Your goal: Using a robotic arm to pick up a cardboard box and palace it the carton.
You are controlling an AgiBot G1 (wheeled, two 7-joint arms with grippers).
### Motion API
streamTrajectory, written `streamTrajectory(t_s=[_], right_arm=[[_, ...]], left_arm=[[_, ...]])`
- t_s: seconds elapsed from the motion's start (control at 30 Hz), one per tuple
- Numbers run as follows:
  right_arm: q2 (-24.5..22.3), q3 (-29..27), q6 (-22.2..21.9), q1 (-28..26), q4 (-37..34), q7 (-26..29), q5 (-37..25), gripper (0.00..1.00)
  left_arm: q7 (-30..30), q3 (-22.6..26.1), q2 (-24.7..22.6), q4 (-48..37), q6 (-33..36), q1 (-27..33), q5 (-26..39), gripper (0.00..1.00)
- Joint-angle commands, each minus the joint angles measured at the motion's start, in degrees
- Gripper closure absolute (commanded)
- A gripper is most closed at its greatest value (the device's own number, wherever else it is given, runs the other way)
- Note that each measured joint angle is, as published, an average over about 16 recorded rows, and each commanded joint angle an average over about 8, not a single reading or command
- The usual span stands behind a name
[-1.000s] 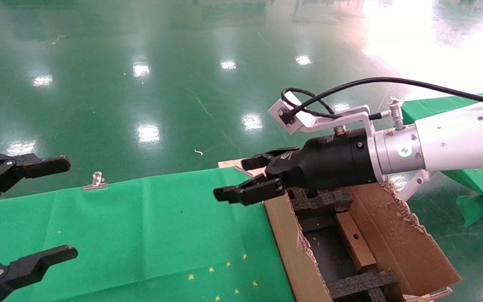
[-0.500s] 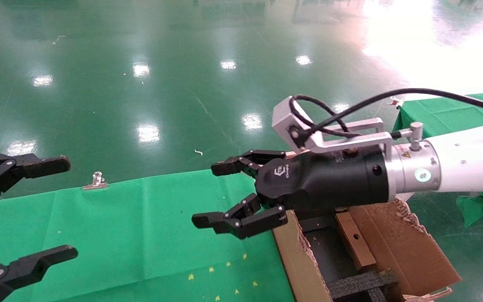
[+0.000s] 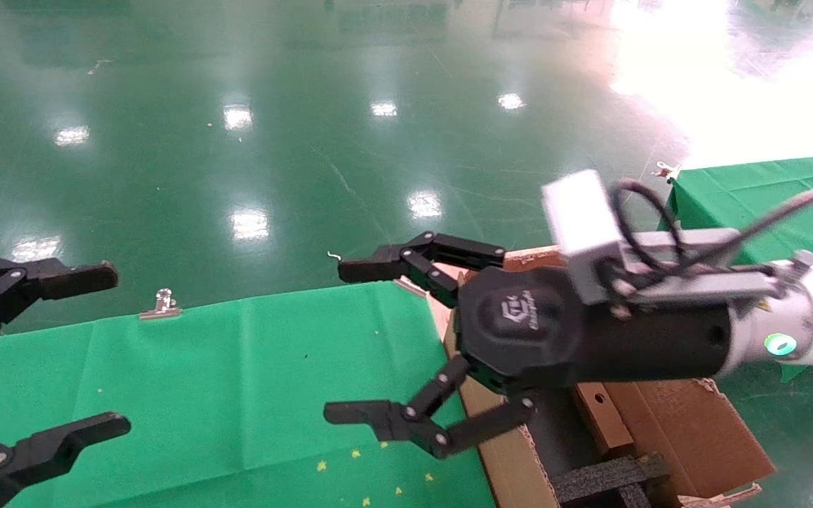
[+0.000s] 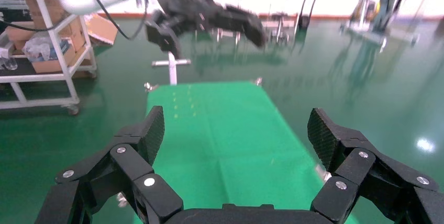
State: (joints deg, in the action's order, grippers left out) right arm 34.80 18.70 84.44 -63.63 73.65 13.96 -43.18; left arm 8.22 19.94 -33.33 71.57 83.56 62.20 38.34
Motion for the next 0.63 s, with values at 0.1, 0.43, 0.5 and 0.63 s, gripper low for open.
streamTrajectory(t_s=[0.1,0.43,0.5,0.63], right_arm=[[0.3,-3.8,1.7,2.9,-0.1,-3.9,1.9,0.0],[0.4,-4.0,1.9,3.1,-0.1,-3.9,2.1,0.0],[0.3,-3.8,1.8,2.9,-0.1,-3.7,2.0,0.0],[0.3,-3.5,1.6,2.7,-0.1,-3.6,1.8,0.0]], left_arm=[[0.0,0.0,0.0,0.0,0.0,0.0,0.0,0.0],[0.0,0.0,0.0,0.0,0.0,0.0,0.0,0.0],[0.0,0.0,0.0,0.0,0.0,0.0,0.0,0.0],[0.0,0.0,0.0,0.0,0.0,0.0,0.0,0.0]])
